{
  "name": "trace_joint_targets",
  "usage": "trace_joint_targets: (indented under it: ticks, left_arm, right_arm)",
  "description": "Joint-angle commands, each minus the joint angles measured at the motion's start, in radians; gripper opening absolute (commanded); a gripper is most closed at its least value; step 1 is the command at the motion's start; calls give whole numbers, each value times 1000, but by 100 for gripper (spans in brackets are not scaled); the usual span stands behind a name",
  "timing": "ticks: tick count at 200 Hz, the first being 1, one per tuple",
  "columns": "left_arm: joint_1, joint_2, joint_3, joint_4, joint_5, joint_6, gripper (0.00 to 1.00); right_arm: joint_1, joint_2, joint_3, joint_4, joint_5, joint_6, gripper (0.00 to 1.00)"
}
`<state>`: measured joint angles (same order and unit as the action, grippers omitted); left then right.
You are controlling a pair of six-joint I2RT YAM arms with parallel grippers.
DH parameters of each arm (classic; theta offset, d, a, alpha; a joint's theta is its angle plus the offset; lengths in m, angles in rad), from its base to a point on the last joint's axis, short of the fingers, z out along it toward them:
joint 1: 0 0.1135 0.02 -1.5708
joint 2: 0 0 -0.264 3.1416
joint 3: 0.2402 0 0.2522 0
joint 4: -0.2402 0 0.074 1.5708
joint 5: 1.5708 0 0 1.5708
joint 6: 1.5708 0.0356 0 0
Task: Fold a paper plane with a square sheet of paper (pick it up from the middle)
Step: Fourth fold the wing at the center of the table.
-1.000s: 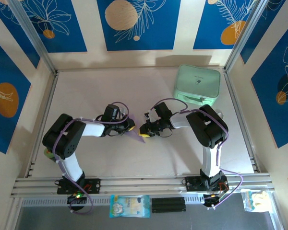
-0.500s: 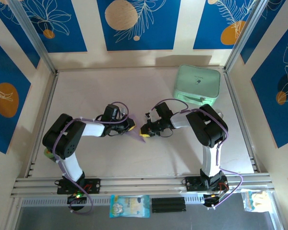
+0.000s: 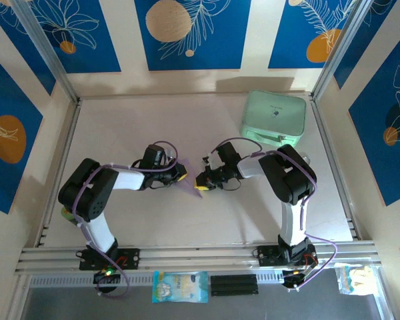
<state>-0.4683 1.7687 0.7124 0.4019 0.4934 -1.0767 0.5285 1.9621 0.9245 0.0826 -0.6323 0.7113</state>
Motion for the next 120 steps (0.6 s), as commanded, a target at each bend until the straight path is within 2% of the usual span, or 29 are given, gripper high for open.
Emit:
trace_joint_targets:
  ticks: [1,120]
  left_arm:
    - [10,23,4,16,5,-4,8]
    - [12,58,22,-12,6,17,7]
  right_arm:
    - [-19,40,-10,-86,53,7,9]
    - [-16,51,22,-139,52,-1,11]
